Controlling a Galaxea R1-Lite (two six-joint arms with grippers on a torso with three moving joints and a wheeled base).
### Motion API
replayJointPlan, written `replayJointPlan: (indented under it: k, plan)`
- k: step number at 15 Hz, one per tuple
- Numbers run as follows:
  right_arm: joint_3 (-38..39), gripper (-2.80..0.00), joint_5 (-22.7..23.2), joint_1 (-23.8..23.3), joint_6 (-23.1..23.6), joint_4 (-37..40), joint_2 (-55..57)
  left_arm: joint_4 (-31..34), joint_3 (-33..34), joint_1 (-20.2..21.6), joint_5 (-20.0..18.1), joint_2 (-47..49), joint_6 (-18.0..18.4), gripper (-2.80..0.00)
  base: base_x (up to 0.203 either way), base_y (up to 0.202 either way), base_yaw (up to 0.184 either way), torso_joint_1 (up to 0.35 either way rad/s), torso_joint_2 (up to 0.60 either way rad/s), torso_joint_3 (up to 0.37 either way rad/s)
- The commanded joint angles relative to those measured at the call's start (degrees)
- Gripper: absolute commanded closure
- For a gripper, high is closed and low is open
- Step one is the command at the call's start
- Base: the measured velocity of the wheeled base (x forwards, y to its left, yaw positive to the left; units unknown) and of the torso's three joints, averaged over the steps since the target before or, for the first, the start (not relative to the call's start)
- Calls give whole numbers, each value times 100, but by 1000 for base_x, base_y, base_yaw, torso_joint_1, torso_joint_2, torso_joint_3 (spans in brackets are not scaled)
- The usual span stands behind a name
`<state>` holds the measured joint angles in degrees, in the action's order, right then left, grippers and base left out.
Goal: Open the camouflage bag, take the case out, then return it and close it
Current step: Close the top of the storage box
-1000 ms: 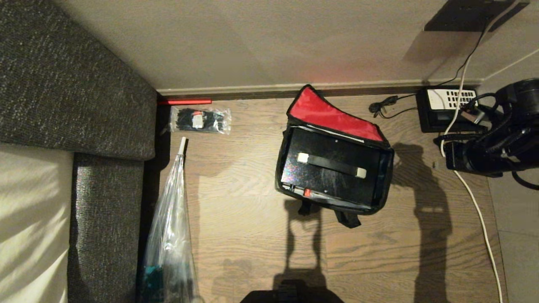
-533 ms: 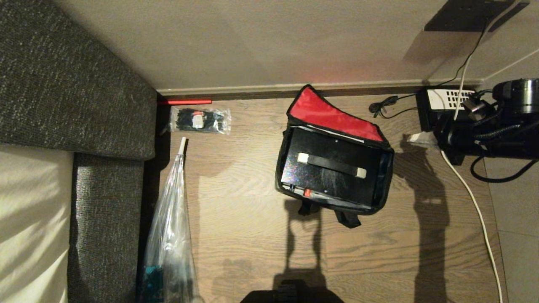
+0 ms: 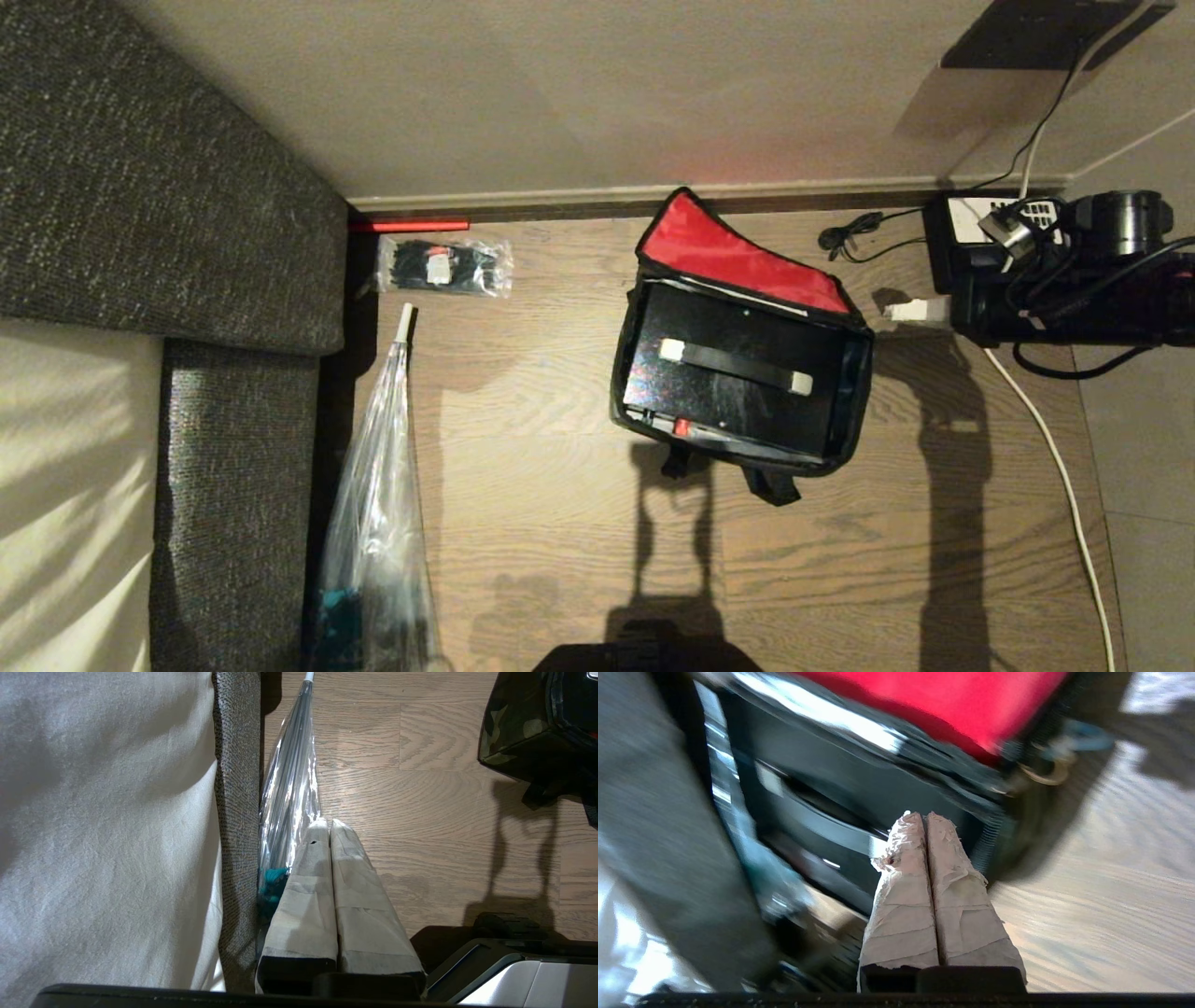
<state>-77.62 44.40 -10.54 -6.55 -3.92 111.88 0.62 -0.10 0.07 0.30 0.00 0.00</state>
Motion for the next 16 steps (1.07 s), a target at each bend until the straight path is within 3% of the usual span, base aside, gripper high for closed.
replayJointPlan:
  k: [1,4,6,8,10,11,12,13,16]
  plan:
    - [-301,0,-70,-27,179,667,476,-1,1,1,5,-9,0,0,0,0,0,0,0,0]
    - [-518,0,-81,-154,-11,634,556,-1,1,1,5,-7,0,0,0,0,0,0,0,0]
    - [-561,0,-113,-151,-630,288,617,-1,1,1,5,-3,0,0,0,0,0,0,0,0]
    - [-567,0,-140,-155,-1593,-468,688,-1,1,1,5,-8,0,0,0,0,0,0,0,0]
    - [-566,0,-445,-141,-3061,-1682,830,-1,1,1,5,-9,0,0,0,0,0,0,0,0]
    - [-648,0,-925,-96,-3486,-2151,995,-1,1,1,5,-3,0,0,0,0,0,0,0,0]
    - [-827,0,-1230,-37,-3571,-2282,1156,-1,1,1,5,0,0,0,0,0,0,0,0,0]
    - [-890,-280,-1310,-22,-3482,-2232,1296,-1,1,1,5,-9,0,0,0,0,0,0,0,0]
    - [-964,-280,-1454,58,-3378,-2210,1563,-1,1,1,5,-9,0,0,0,0,0,0,0,0]
